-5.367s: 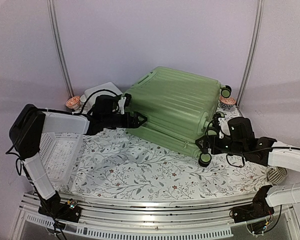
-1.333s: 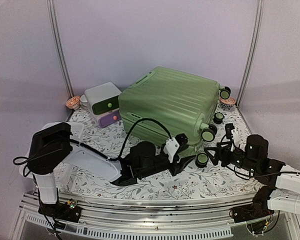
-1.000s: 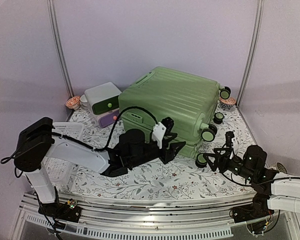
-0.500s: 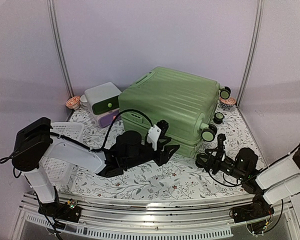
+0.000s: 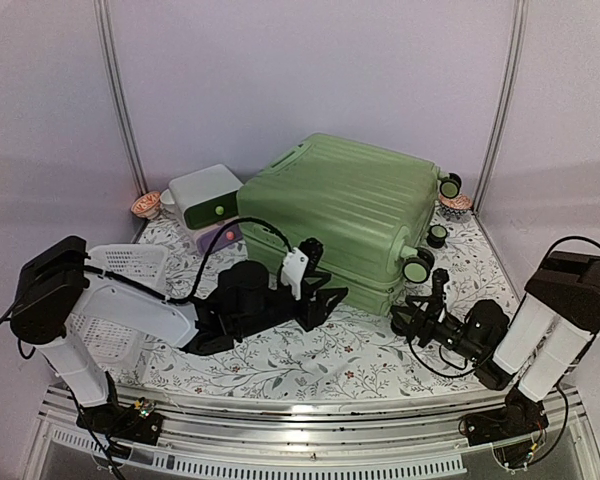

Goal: Open, take out, and arrange the luggage
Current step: Pick up the zipper from the luggage.

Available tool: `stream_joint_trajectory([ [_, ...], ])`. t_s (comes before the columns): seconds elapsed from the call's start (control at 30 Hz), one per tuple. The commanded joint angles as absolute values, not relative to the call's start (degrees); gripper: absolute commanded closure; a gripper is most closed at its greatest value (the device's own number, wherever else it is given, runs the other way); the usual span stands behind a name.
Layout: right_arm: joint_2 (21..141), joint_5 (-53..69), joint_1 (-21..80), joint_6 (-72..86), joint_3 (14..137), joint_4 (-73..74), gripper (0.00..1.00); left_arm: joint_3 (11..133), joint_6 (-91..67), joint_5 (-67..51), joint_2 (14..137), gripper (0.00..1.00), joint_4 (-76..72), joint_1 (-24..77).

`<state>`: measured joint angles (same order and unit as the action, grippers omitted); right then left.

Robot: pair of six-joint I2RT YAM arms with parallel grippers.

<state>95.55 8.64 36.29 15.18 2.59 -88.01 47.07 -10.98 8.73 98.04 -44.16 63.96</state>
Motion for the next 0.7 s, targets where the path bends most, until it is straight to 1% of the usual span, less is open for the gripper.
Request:
stream_joint_trajectory([
  [0.0, 99.70, 8.14, 36.06, 14.44, 3.49, -97.62, 0.41, 46.56, -11.46, 9.33, 97.35, 0.48, -44.12, 62.91],
  [0.1, 101.92, 7.46, 36.02, 14.17, 3.30, -101.10, 0.43, 46.88, -11.55, 9.14, 97.66, 0.48, -44.12, 62.76],
  [0.4, 105.11, 6.55, 36.03, 13.12, 4.56, -103.05, 0.48, 46.93, -11.69, 9.10, 97.91, 0.48, -43.90, 62.77],
  [0.5, 106.35, 7.89, 35.99, 12.64, 4.95, -104.96, 0.50, 47.09, -11.71, 9.12, 97.97, 0.48, -43.77, 62.77],
  [0.67, 106.25, 12.22, 35.02, 12.79, 6.09, -105.03, 0.50, 47.37, -11.58, 9.20, 98.01, 0.48, -43.51, 62.71],
])
